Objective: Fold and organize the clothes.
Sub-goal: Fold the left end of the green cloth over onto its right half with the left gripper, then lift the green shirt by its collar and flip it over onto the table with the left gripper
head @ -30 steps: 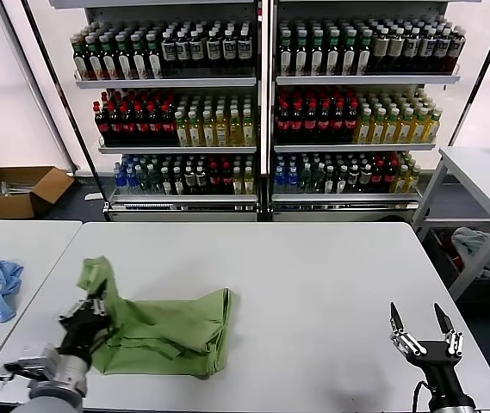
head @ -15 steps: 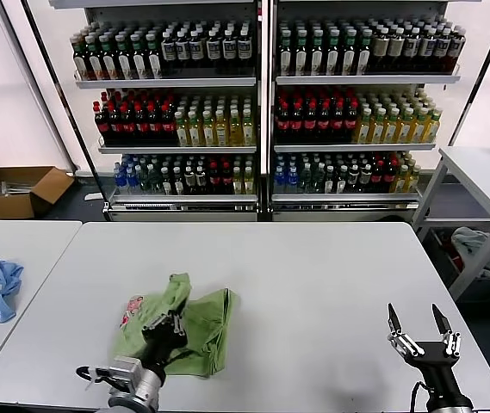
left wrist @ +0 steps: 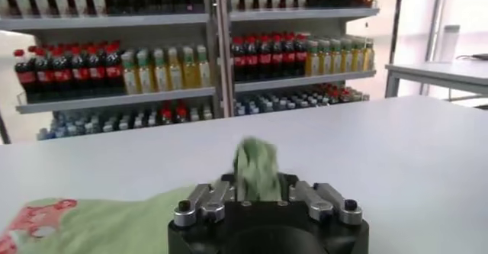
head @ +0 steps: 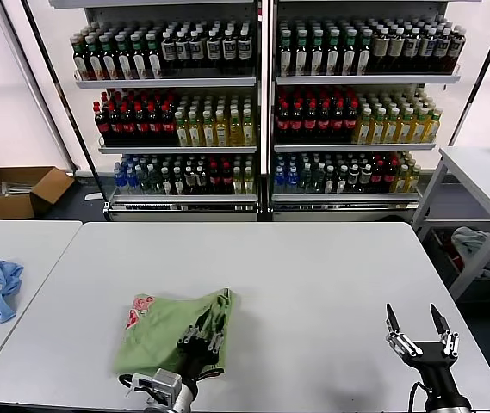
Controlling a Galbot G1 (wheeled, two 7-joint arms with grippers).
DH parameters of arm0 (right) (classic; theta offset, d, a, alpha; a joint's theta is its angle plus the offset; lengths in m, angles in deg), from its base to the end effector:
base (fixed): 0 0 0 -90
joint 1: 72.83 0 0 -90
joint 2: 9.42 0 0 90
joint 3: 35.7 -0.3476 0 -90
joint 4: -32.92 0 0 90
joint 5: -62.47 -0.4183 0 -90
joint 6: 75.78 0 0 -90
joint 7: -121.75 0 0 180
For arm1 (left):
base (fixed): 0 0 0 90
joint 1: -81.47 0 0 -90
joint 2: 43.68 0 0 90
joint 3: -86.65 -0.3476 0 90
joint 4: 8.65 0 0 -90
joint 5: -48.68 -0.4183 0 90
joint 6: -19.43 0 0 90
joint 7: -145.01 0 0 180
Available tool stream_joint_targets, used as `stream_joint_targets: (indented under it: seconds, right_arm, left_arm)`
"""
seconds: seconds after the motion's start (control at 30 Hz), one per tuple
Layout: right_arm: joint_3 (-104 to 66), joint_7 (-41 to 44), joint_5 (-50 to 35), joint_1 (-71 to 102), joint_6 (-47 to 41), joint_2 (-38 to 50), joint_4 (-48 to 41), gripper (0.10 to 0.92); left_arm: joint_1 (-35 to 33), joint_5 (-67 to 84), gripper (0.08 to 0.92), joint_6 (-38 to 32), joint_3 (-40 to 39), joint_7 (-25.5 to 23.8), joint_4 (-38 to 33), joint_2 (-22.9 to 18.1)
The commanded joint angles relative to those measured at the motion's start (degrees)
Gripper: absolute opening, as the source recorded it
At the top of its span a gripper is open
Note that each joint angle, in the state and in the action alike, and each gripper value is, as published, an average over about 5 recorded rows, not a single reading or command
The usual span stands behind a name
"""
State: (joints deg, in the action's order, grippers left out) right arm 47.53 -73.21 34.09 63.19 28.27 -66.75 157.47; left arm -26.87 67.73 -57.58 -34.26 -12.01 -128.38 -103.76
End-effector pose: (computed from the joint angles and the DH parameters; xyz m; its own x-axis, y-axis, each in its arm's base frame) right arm 0.1865 -0.0938 -0.2955 -0.9993 0.0308 -0.0201 0.0306 0.9994 0.0130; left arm 0.2283 -0.0918 -0.3017 -0.9216 0.2759 0.2730 0.2931 0.9558 0.0234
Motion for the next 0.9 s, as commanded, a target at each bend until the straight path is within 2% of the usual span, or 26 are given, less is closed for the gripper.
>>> stream_joint_targets:
  seconds: [0.03, 0.13, 0.2, 0.3, 0.43, 0.6, 0.9]
  right_arm:
    - [0.0, -0.1, 0.3, 0.0, 0.0, 0.1, 0.2, 0.823]
    - [0.0, -0.1, 0.3, -0.2, 0.0, 0.2, 0.2, 0.823]
    - [0.0, -0.1, 0.3, -0.2, 0.0, 0.2, 0.4, 0.823]
    - [-0.2, -0.1, 0.1, -0.1, 0.0, 0.5, 0.7, 0.823]
    - [-0.6, -0.1, -0.1, 0.0, -0.1, 0.7, 0.8, 0.823]
    - [-0.8, 0.0, -0.1, -0.3, -0.4, 0.8, 1.1, 0.823]
    - [-1.2, 0.0, -0.1, 0.1, -0.5, 1.0, 1.1, 0.823]
  left_arm:
    - [1.9, -0.3, 0.479, -2.1, -5.6, 0.1, -3.1, -1.4]
    - [1.1, 1.1, 0.565, -1.5, -3.3, 0.2, -7.2, -0.7]
    - [0.3, 1.9, 0.626, -0.6, 1.2, 0.3, -9.4, 0.7]
    - [-2.5, 4.4, 0.713, 0.3, 11.7, 0.5, -10.5, 4.7]
    - [-8.6, 13.4, 0.801, 2.1, 25.6, 1.6, -8.0, 10.5]
    - [-11.9, 18.4, 0.822, 2.8, 32.6, 2.5, -1.9, 12.1]
    - [-12.1, 22.1, 0.823, 2.1, 31.8, -0.8, 5.9, 10.1]
